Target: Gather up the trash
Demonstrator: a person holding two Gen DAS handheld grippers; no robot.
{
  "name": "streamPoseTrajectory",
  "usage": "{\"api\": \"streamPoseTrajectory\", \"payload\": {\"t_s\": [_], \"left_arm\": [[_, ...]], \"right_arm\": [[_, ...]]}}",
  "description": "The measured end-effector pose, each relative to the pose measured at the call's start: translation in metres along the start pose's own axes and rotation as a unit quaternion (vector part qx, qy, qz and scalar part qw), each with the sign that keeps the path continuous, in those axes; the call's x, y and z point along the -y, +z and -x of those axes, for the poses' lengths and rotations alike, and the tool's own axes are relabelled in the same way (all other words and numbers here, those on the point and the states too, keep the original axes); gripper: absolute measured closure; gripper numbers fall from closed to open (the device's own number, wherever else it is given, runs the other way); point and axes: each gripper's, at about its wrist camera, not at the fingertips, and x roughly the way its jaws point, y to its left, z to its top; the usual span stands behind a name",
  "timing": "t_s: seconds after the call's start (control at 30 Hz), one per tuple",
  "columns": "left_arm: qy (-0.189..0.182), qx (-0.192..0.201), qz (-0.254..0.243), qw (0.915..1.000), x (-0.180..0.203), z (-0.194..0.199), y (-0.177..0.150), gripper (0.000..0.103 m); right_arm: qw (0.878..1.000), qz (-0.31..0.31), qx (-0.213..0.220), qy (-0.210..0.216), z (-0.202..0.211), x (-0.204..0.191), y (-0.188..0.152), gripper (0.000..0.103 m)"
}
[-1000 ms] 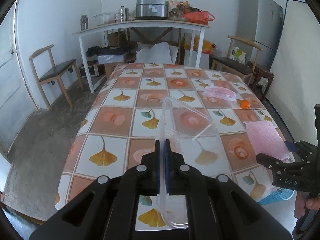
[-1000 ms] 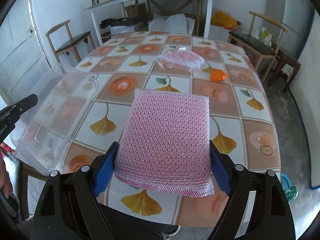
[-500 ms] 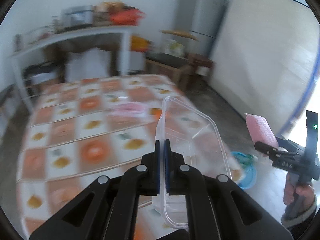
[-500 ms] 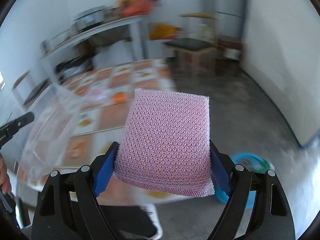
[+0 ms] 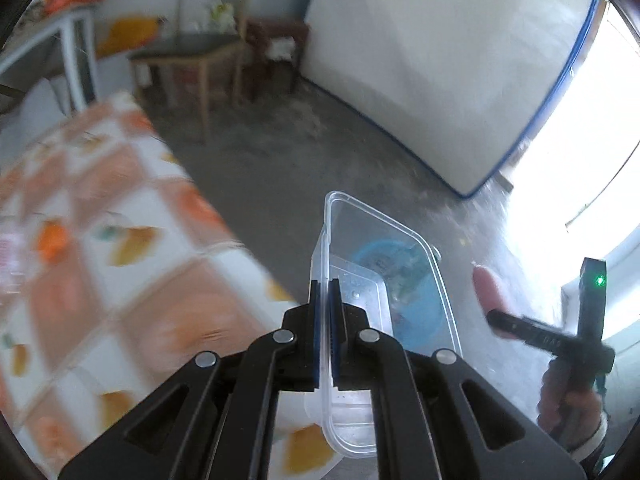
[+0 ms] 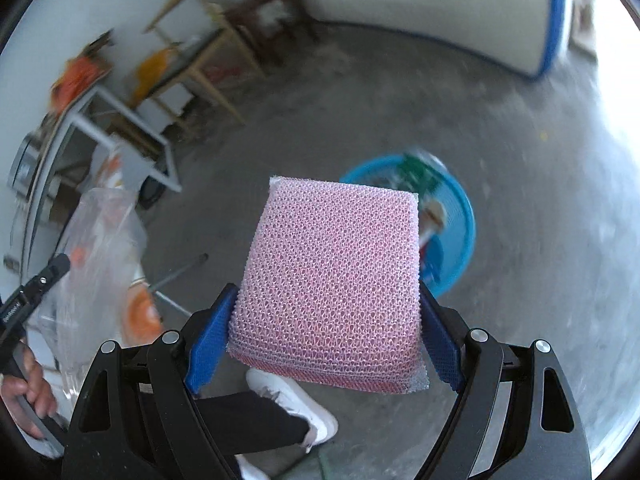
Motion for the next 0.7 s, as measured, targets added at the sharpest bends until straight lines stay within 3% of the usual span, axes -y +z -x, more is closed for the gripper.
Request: {"api": "streamPoseTrajectory", "payload": {"t_s": [0.13, 0.23, 0.3, 0.33, 0.53, 0.7], "left_arm": [[-0.018, -0.037, 0.009, 0.9991, 0.036, -0.06, 0.011, 0.099], [-0.03, -0.039, 0.017, 0.9986, 0.055, -0.095, 0.022, 0.096], [-0.035, -0.046, 0.021, 0.9981, 0.063, -0.12, 0.024, 0.065], [-0.03, -0.053, 0.025, 0.9978, 0.063, -0.129, 0.022, 0.038], [-0.056, -0.062, 0.035, 0.9959, 0.055, -0.135, 0.004, 0.036], [-0.084, -0.021, 0.041, 0.9954, 0.04, -0.089, 0.006, 0.036]], "right_arm": [[0.999, -0.039, -0.014, -0.004, -0.016, 0.027, 0.004, 0.023], [0.998, -0.058, -0.012, -0.011, -0.02, 0.042, 0.008, 0.023], [0.997, -0.072, -0.013, -0.015, -0.02, 0.059, 0.007, 0.023], [0.997, -0.078, -0.015, -0.019, -0.022, 0.068, 0.007, 0.022], [0.994, -0.09, -0.046, -0.037, -0.049, 0.084, 0.004, 0.022], [0.994, -0.087, -0.061, -0.038, -0.066, 0.084, 0.003, 0.022]]}}
